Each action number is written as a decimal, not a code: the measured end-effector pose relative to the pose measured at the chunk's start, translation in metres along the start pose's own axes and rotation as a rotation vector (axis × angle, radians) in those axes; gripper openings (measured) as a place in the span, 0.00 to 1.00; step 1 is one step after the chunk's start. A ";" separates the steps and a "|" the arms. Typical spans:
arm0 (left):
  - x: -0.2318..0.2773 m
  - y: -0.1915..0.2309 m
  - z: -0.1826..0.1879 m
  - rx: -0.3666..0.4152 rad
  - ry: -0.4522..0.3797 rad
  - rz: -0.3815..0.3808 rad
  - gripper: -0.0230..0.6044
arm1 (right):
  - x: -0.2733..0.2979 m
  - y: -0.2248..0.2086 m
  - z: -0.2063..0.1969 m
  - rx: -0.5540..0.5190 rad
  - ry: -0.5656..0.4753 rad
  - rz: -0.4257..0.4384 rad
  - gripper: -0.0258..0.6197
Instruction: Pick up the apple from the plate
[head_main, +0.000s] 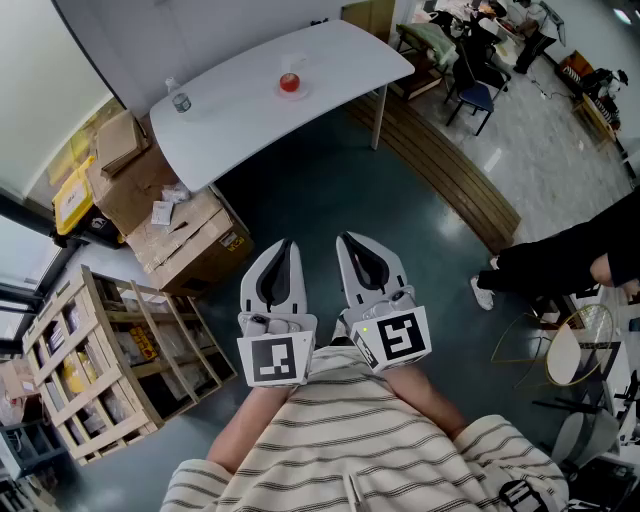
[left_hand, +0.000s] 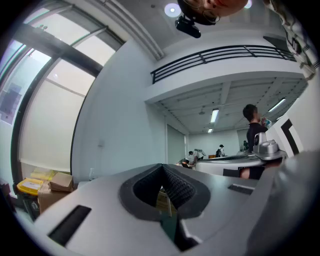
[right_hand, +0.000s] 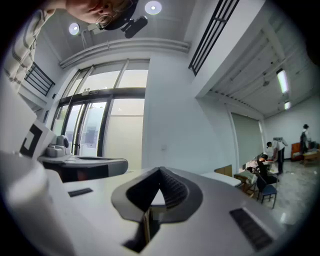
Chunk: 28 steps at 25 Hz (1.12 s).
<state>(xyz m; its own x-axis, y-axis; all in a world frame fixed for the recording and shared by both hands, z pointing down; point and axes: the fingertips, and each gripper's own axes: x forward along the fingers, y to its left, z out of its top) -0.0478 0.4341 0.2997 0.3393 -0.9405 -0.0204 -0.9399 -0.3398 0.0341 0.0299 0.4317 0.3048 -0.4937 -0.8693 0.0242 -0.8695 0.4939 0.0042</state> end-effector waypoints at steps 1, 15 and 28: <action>0.002 -0.002 0.000 -0.001 0.001 0.002 0.04 | 0.000 -0.003 0.000 0.000 0.000 0.002 0.06; 0.054 -0.026 -0.008 0.032 0.018 0.046 0.04 | 0.016 -0.069 -0.008 0.050 -0.016 0.035 0.06; 0.102 -0.046 -0.014 0.085 0.026 0.115 0.04 | 0.039 -0.124 -0.015 0.102 -0.035 0.097 0.06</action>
<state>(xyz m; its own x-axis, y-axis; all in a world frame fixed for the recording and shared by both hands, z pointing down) 0.0309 0.3540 0.3101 0.2293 -0.9733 0.0051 -0.9721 -0.2293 -0.0505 0.1181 0.3369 0.3201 -0.5740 -0.8187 -0.0149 -0.8140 0.5725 -0.0985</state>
